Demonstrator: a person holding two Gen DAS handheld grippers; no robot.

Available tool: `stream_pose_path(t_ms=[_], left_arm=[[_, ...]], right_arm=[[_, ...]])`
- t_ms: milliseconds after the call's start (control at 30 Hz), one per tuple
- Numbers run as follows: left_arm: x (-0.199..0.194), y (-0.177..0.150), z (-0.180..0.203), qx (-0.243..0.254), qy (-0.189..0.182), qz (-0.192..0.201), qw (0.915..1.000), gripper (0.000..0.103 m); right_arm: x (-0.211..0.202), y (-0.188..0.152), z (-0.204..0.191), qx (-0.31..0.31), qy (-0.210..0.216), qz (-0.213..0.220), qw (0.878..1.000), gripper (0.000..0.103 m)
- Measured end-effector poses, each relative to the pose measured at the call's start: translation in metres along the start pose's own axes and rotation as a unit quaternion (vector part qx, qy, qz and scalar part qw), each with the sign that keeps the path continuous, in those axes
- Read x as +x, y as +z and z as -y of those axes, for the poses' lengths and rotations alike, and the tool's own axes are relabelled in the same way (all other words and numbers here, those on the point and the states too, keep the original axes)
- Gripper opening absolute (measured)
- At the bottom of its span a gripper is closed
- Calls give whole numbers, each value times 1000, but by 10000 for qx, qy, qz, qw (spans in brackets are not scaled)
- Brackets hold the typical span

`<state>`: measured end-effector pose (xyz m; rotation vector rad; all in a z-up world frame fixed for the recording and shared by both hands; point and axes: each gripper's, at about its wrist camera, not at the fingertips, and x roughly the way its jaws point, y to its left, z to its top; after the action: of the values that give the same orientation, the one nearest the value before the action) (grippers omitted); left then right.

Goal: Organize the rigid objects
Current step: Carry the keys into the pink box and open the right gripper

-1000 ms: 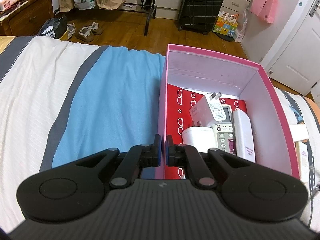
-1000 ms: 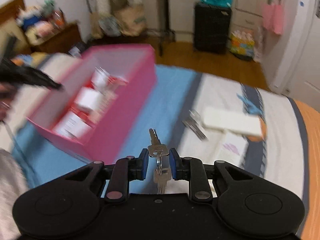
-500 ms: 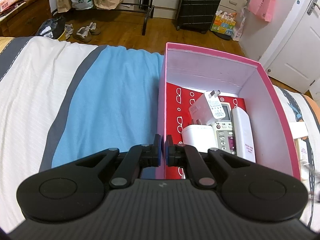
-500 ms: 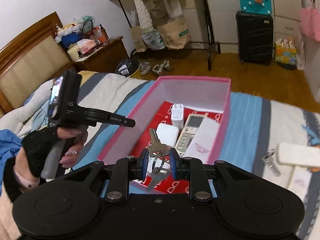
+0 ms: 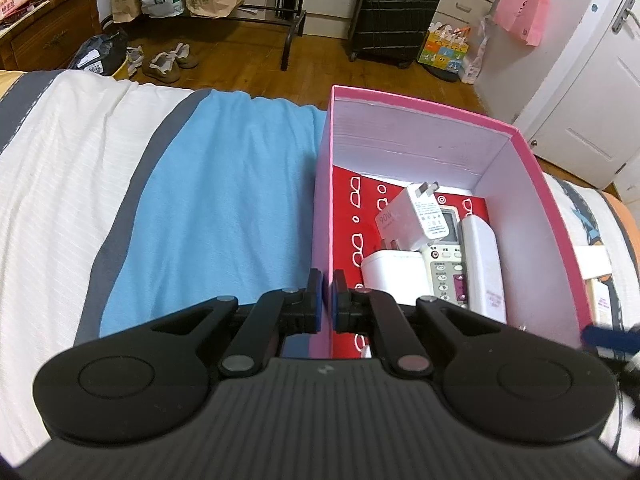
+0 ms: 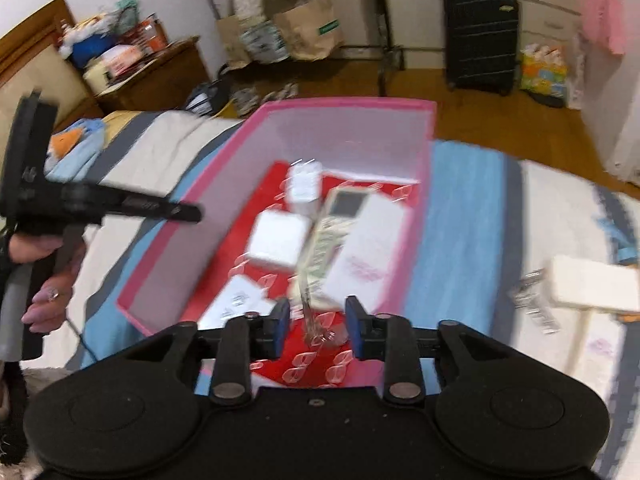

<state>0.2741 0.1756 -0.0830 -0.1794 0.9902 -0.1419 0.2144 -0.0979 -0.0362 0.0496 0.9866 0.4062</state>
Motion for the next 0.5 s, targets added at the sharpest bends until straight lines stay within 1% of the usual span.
stream_pose_path(t_ms=[33, 67, 100, 133, 200, 267, 333, 367, 433, 500], left_arm=[[1, 0, 0, -9, 33, -11, 10000, 4], [1, 0, -1, -28, 17, -20, 10000, 4], [1, 0, 0, -19, 29, -23, 10000, 4], [1, 0, 1, -7, 44, -22, 10000, 4], [1, 0, 3, 19, 79, -20, 10000, 4], [1, 0, 4, 13, 102, -30, 9999, 4], [1, 1, 4, 18, 122, -39, 9999, 4], [1, 1, 5, 28, 134, -45, 9999, 4], [2, 1, 7, 63, 167, -56, 9998, 4], [2, 1, 9, 83, 202, -70, 9997, 4]], right_arm=[[-7, 2, 7, 69, 150, 43, 9999, 42], [-17, 4, 17, 190, 129, 58, 9997, 49], [-27, 6, 27, 276, -54, 112, 9995, 49], [-35, 7, 35, 330, -134, 152, 9992, 50], [-52, 7, 64, 588, -164, 179, 9980, 51], [-64, 5, 88, 821, -458, 155, 9955, 52], [-69, 1, 109, 903, -803, 9, 9927, 53], [-69, -1, 122, 954, -934, -171, 9909, 53], [-66, -6, 145, 1161, -1126, -446, 9858, 53], [-60, -14, 163, 1345, -1211, -664, 9812, 53]])
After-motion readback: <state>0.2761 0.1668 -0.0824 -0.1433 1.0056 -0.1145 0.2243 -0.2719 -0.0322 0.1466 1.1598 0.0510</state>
